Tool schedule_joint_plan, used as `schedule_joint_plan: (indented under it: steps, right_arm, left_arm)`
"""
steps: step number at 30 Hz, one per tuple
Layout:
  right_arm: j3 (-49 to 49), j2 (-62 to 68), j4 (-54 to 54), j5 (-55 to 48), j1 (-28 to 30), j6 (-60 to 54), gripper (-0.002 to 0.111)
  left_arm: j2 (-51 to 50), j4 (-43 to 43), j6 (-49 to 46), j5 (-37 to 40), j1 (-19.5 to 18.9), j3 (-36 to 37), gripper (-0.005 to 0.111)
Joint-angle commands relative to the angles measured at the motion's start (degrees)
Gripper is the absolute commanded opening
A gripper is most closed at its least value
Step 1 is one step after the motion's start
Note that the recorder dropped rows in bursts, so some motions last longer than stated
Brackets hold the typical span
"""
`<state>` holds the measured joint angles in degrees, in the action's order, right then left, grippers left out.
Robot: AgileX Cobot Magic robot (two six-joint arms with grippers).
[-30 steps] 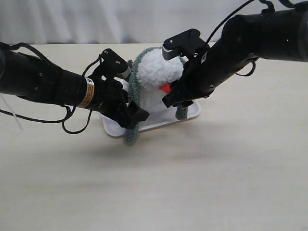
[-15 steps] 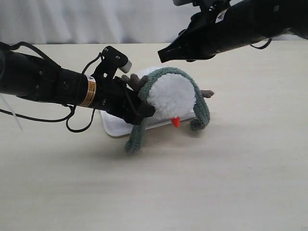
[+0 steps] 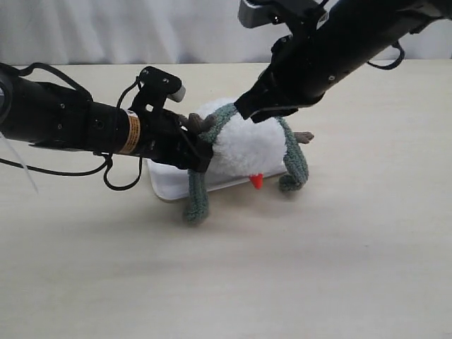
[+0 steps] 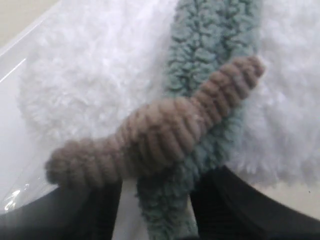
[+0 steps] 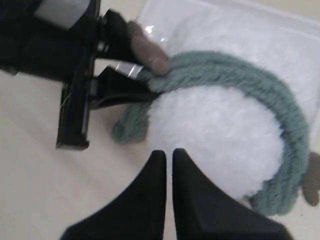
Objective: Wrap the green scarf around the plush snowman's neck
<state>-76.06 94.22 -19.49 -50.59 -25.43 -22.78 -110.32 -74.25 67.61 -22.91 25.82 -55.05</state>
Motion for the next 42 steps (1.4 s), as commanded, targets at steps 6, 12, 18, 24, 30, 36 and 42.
schedule_joint_plan:
  steps: [6,12,18,24,30,36,42]
  right_arm:
    - [-0.3,8.7,8.7,6.7,-0.1,5.0,0.004]
    - [-0.3,9.0,9.3,18.3,-0.1,7.1,0.004]
    - [-0.4,9.1,9.3,23.1,-0.1,7.1,0.004]
    - [-2.1,12.6,8.5,24.3,-0.1,7.1,0.004]
    - [-6.7,16.9,8.5,25.0,-0.1,7.5,0.004]
    - [-10.4,18.1,8.5,26.3,-0.1,7.5,0.004]
    - [-13.6,18.1,8.5,26.3,-0.1,7.6,0.004]
  left_arm:
    - [-0.2,1.8,-0.3,0.0,-0.2,-0.4,0.04]
    - [2.8,-1.7,0.1,-0.8,-0.2,-0.4,0.04]
    - [6.4,-10.0,5.8,0.8,-0.2,-0.4,0.04]
    - [8.5,-17.5,12.7,1.4,-3.3,-0.4,0.04]
    - [9.6,-20.1,15.3,-3.0,-9.6,-0.4,0.04]
    - [9.6,-19.6,15.3,-6.3,-15.5,-0.4,0.04]
    - [8.1,-20.2,14.2,-6.0,-18.5,-0.4,0.04]
